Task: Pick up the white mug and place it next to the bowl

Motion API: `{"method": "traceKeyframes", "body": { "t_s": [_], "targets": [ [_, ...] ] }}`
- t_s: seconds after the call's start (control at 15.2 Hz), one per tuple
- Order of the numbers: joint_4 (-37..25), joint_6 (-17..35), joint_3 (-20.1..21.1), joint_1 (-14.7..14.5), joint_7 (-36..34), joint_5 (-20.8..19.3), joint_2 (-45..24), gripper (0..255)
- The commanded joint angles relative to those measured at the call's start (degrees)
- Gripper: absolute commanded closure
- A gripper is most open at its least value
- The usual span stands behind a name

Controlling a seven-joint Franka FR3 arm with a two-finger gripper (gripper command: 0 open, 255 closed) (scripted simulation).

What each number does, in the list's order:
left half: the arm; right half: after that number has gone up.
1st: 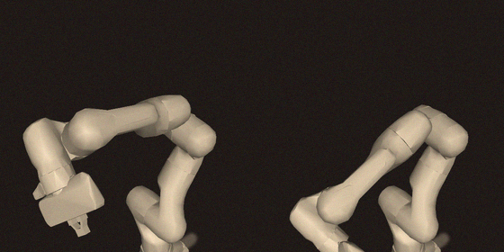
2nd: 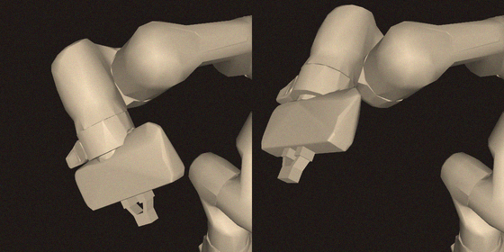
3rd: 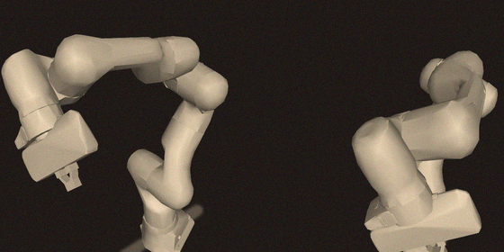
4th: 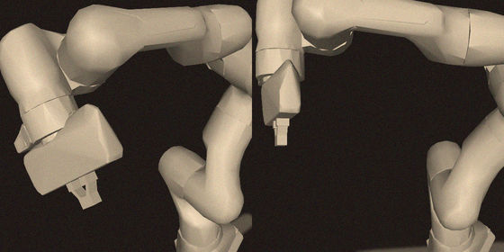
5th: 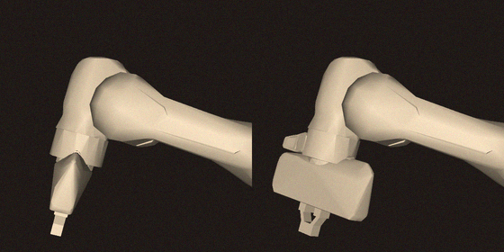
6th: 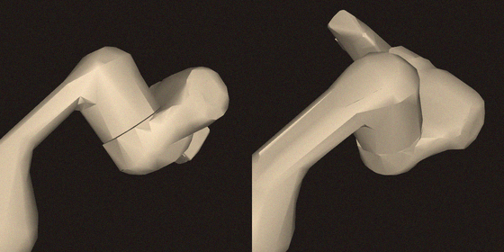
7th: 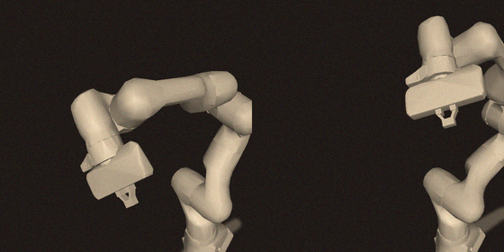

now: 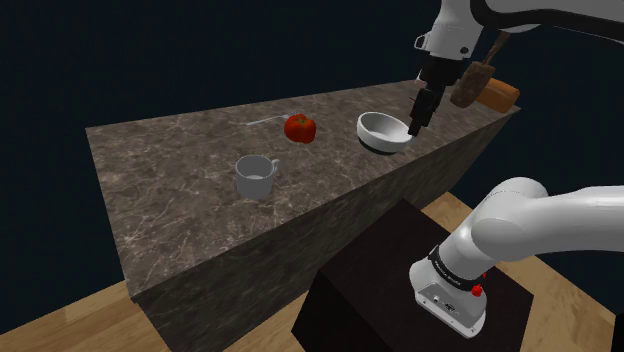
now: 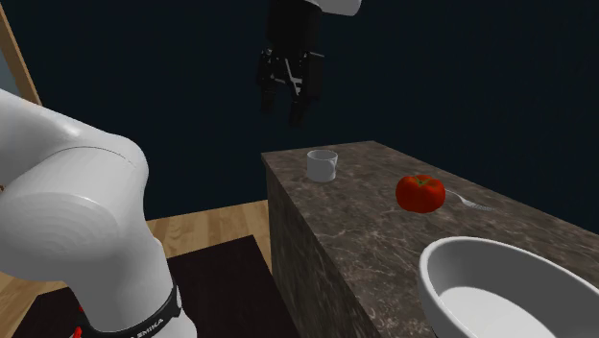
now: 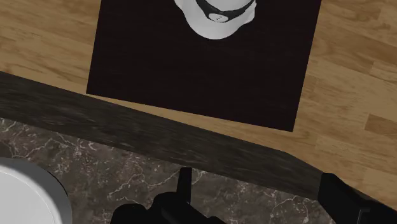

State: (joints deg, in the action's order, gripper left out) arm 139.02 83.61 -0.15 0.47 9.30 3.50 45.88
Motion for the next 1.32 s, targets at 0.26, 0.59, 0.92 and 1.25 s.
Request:
{"method": "traceKeyframes", "body": {
  "t_s": [0.26,0.59,0.92,1.25],
  "targets": [
    [0.1,5.9,4.4,-1.6,-4.1,2.8,-4.6,0],
    [-1.4,13.0,9.8,-3.2,-9.0,5.1,-11.8,0],
    [-4.9,19.6,14.9,-4.2,-14.2,5.7,-20.5,0],
    [-10.2,25.2,19.7,-4.8,-20.0,4.0,-30.3,0]
  ]
}}
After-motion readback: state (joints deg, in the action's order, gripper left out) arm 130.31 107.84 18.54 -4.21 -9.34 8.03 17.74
